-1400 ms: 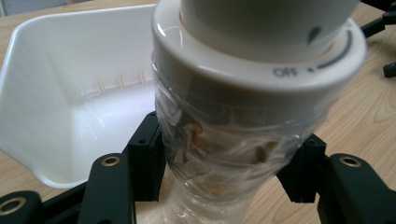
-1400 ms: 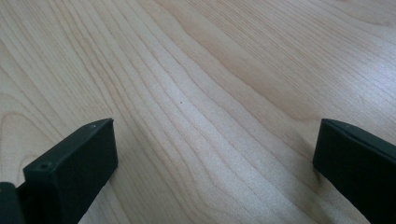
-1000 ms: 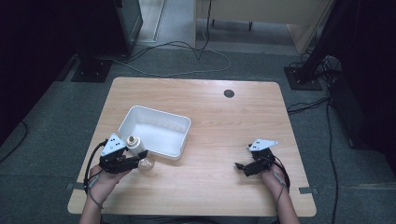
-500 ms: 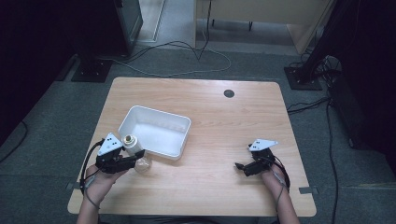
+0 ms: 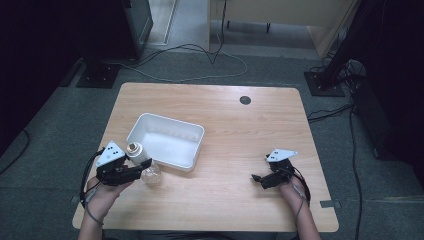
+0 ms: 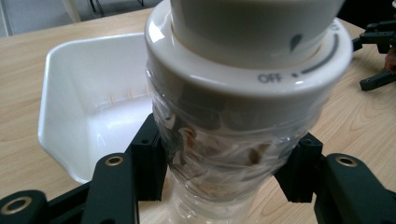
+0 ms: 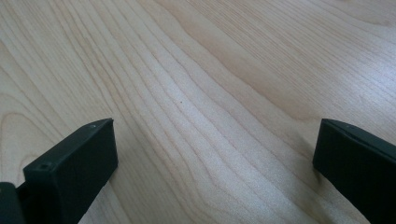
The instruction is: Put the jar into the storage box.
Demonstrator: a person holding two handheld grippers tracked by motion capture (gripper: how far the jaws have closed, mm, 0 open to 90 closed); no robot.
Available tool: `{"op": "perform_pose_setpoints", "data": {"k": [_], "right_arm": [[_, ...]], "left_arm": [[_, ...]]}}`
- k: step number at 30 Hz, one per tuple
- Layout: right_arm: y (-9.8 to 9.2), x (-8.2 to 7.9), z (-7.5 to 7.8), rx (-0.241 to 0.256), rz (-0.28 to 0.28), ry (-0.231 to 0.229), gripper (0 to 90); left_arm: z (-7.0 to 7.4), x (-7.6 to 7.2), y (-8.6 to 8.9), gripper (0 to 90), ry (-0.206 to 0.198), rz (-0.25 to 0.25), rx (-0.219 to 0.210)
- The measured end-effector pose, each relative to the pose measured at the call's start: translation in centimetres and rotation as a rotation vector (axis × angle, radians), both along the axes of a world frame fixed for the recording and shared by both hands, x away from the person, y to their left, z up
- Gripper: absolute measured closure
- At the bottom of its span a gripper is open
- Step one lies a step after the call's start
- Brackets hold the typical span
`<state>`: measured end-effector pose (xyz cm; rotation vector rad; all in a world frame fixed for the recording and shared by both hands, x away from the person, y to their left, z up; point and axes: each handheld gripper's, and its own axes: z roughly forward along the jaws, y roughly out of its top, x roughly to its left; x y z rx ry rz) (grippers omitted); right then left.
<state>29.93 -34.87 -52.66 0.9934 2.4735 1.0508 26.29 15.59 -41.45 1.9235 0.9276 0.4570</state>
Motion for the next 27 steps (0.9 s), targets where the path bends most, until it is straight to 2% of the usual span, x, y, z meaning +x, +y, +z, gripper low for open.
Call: {"op": "perform_pose_setpoints", "data": {"k": [7,15,18,22,27], "right_arm": [[0.0,0.0,0.0,-0.002,0.001,0.000,0.0],[0.0,0.0,0.0,-0.002,0.000,0.000,0.0],[0.0,-0.1,0.0,-0.002,-0.001,0.000,0.0],[0.0,-0.1,0.0,-0.001,-0.002,-0.001,0.0],[0.0,-0.1,0.0,-0.001,-0.002,0.000,0.0]], "left_arm": [[1.4,-0.3,-0.7,44.2,-0.049,-0.024,0.011],[2.5,-0.1,-1.6,44.3,-0.119,-0.014,-0.029],[2.7,0.0,-2.1,44.4,-0.161,-0.010,-0.040],[2.4,-0.2,-3.2,44.4,-0.269,-0.003,-0.025],[1.4,0.5,-3.8,44.6,-0.315,0.030,-0.081]]}}
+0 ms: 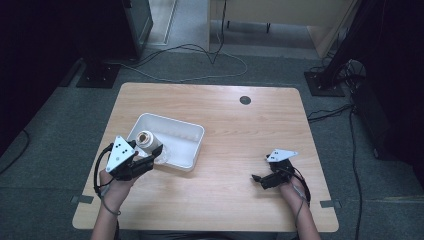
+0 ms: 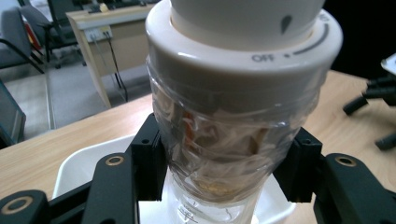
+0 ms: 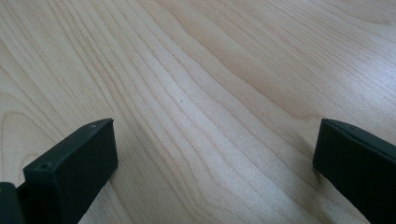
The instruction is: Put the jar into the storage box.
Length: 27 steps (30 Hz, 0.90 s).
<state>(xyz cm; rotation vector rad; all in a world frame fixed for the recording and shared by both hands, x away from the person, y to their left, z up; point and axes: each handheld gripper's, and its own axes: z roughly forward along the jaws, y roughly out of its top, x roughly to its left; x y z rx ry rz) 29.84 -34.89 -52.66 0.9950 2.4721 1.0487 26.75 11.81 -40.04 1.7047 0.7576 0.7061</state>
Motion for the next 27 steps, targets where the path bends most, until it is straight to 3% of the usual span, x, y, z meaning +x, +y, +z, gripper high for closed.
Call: {"op": "perform_pose_setpoints", "data": {"k": [6,10,18,24,27], "right_arm": [[0.0,-0.1,0.0,0.000,-0.002,-0.001,0.0],[0.0,-0.1,0.0,0.000,-0.002,-0.001,0.0],[0.0,-0.2,0.0,0.000,-0.004,-0.002,0.0],[0.0,-0.2,0.0,0.001,-0.004,-0.002,0.0],[0.0,-0.2,0.0,0.000,-0.004,-0.003,0.0]], "left_arm": [[-2.0,1.3,0.1,44.7,-0.040,0.055,-0.068],[-3.1,2.3,0.5,44.7,-0.003,0.062,-0.081],[-4.7,3.6,0.2,44.7,0.065,0.069,-0.039],[-5.4,4.0,-0.1,44.6,0.091,0.105,0.029],[-5.5,4.2,0.1,44.6,0.104,0.106,0.011]]}}
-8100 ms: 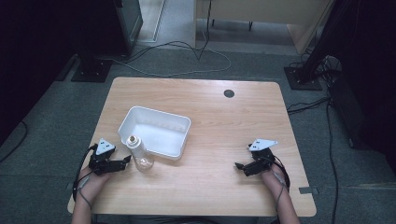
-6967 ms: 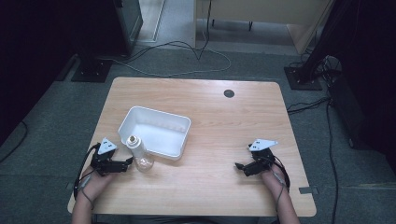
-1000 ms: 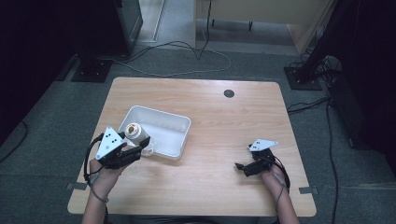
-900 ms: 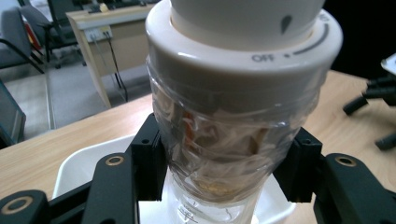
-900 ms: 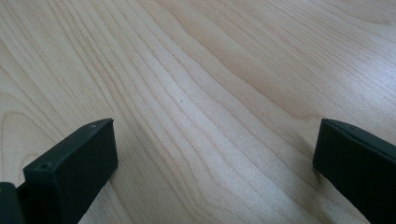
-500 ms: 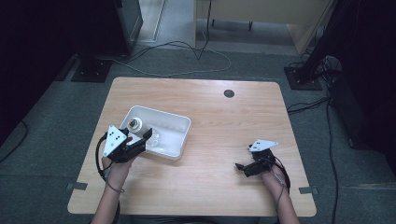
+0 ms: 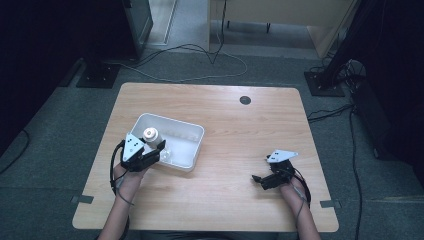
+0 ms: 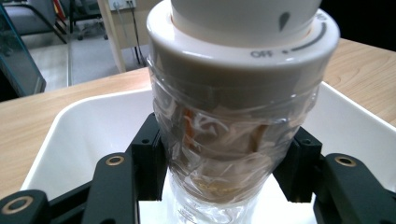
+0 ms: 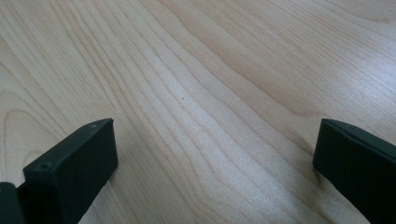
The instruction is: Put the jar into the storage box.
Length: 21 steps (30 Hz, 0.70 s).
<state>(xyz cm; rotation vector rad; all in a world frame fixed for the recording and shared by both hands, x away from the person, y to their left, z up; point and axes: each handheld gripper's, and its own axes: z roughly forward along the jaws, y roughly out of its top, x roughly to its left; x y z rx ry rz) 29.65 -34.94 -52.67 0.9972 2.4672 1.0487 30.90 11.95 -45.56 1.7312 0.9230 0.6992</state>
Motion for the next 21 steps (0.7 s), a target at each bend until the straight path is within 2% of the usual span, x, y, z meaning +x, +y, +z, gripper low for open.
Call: {"op": "perform_pose_setpoints", "data": {"k": [14,21], "right_arm": [[0.0,0.0,0.0,0.000,-0.001,-0.001,0.0],[0.0,-0.1,0.0,0.001,-0.004,0.003,0.0]], "left_arm": [[-0.6,0.8,0.1,44.4,0.017,-0.007,-0.012],[-0.9,1.3,0.0,44.1,0.007,-0.011,-0.032]]}}
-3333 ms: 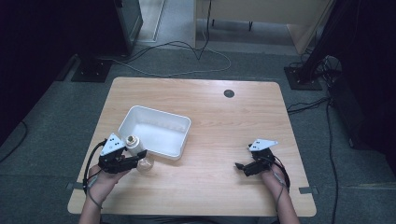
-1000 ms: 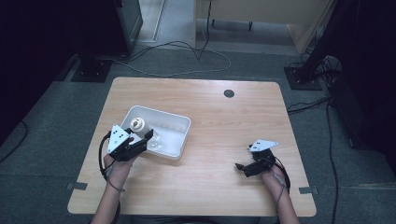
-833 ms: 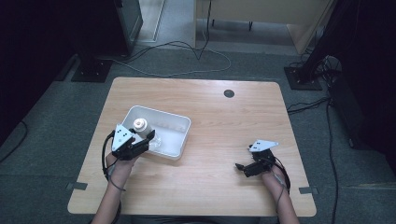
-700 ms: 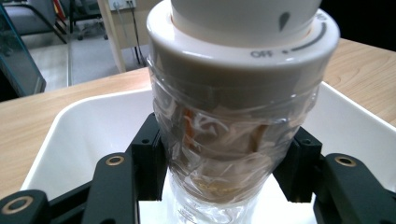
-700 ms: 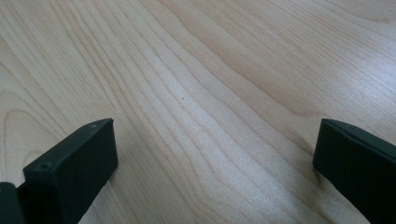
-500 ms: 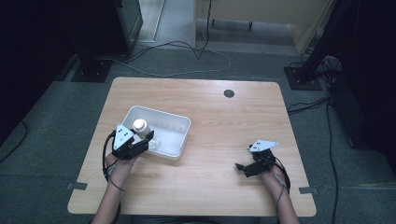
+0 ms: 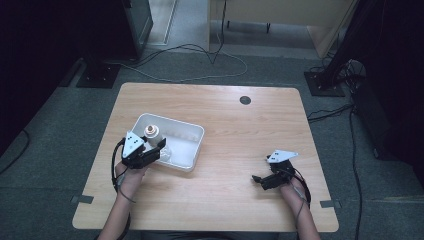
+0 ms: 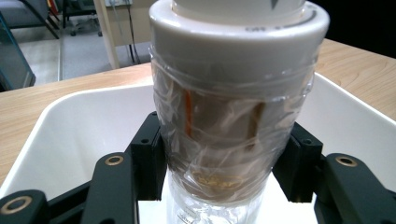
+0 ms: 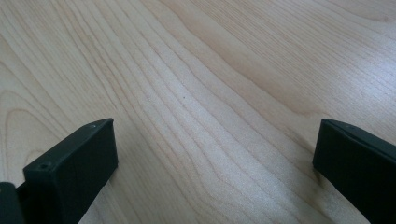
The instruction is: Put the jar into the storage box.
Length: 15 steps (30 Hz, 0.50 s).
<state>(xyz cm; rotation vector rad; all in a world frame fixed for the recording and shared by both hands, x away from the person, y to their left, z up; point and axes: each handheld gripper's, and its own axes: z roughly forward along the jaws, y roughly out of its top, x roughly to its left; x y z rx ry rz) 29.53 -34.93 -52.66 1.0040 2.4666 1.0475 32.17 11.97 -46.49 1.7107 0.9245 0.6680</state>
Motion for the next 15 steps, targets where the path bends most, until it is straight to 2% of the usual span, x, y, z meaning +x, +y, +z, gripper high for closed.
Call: {"op": "perform_pose_setpoints", "data": {"k": [5,10,15], "right_arm": [[0.00,-0.01,0.00,0.000,0.000,0.000,0.0],[0.00,-0.03,0.00,0.000,-0.001,0.000,0.0],[0.00,-0.06,0.00,0.001,-0.003,0.000,0.0]], "left_arm": [[-0.06,0.22,0.14,43.9,0.011,0.004,-0.019],[-0.10,0.26,0.08,43.8,0.006,0.001,-0.013],[-0.20,0.32,0.26,41.0,0.018,0.000,-0.020]]}}
